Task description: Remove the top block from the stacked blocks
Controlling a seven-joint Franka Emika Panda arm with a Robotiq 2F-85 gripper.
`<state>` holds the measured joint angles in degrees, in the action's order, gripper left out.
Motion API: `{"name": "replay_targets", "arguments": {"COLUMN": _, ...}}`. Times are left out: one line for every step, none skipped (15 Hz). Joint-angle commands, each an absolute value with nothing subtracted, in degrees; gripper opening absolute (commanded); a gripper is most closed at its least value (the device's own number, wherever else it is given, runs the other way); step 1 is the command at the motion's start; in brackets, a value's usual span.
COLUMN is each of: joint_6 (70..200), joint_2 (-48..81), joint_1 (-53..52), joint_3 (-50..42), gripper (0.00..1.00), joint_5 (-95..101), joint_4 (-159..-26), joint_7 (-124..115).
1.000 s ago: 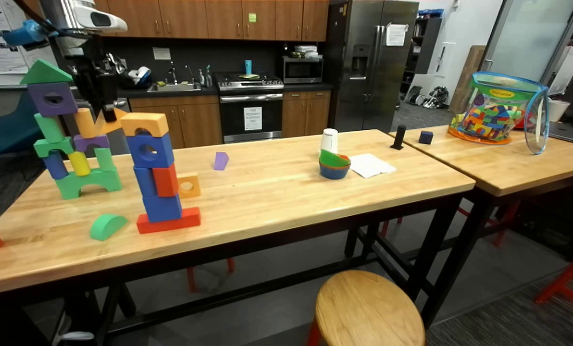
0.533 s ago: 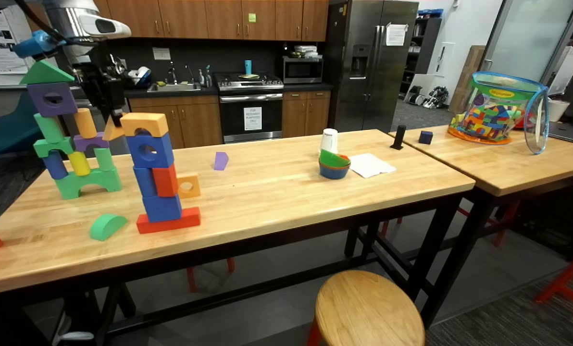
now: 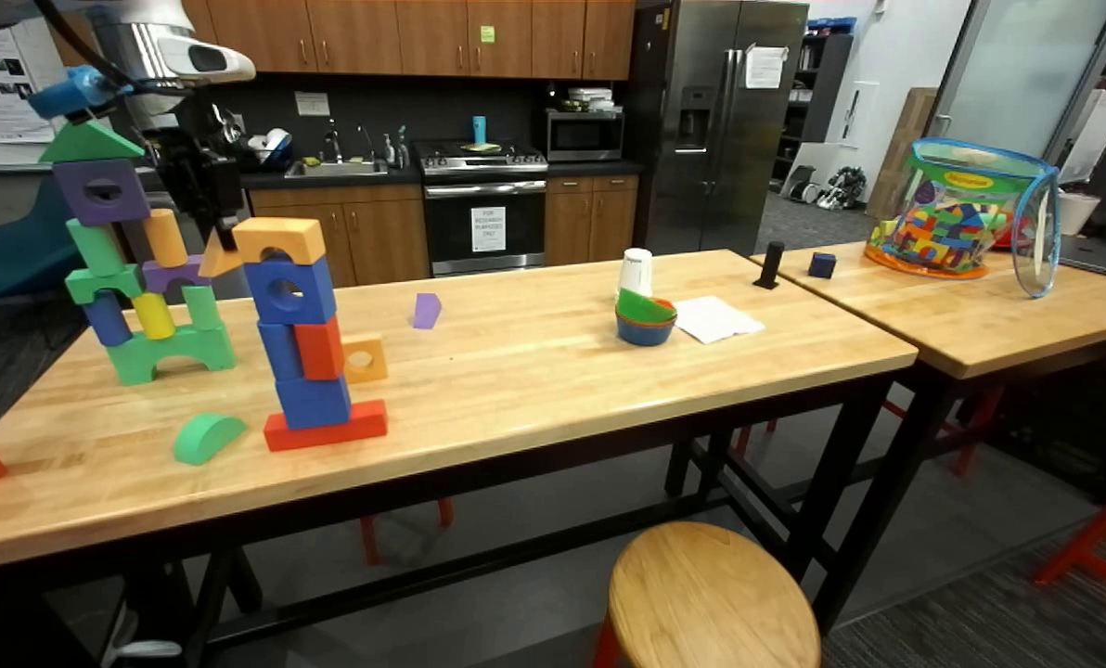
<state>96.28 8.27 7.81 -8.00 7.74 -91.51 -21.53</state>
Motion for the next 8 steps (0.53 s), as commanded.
{"name": "replay_targets", "arguments": {"joint_6": 96.14, "joint_2": 10.03, "joint_1": 6.9, "joint_3": -7.75, "gripper": 0.16, "joint_5": 9.3, "joint_4": -92.02, "joint_7": -19.53}}
{"name": "replay_targets", "arguments": {"joint_6": 96.53, "joint_2": 10.45, "joint_1": 6.8, "joint_3": -7.7, "gripper": 0.16, "joint_5": 9.34, "joint_4": -92.52, "joint_7": -19.13}}
{"name": "replay_targets", "arguments": {"joint_6": 96.97, "joint_2": 10.73, "joint_1": 6.8, "joint_3": -7.61, "gripper": 0.16, "joint_5": 8.83, "joint_4": -93.13, "joint_7": -18.16}}
{"name": "replay_targets", "arguments": {"joint_6": 97.07, "joint_2": 11.13, "joint_1": 6.62, "joint_3": -7.57, "gripper": 0.16, "joint_5": 8.88, "joint_4": -93.48, "joint_7": -17.79}}
{"name": "replay_targets", "arguments": {"joint_6": 97.35, "joint_2": 11.44, "joint_1": 6.45, "joint_3": -7.53, "gripper": 0.16, "joint_5": 9.02, "joint_4": -93.94, "joint_7": -17.42}}
{"name": "replay_targets", "arguments": {"joint_6": 97.99, "joint_2": 11.5, "joint_1": 6.37, "joint_3": -7.46, "gripper": 0.16, "joint_5": 8.97, "joint_4": -94.57, "joint_7": -16.61}}
{"name": "replay_targets", "arguments": {"joint_6": 98.73, "joint_2": 11.58, "joint_1": 6.26, "joint_3": -7.37, "gripper": 0.16, "joint_5": 9.13, "joint_4": -95.09, "joint_7": -15.57}}
{"name": "replay_targets", "arguments": {"joint_6": 99.4, "joint_2": 11.71, "joint_1": 6.15, "joint_3": -7.31, "gripper": 0.16, "joint_5": 9.48, "joint_4": -95.55, "joint_7": -14.71}}
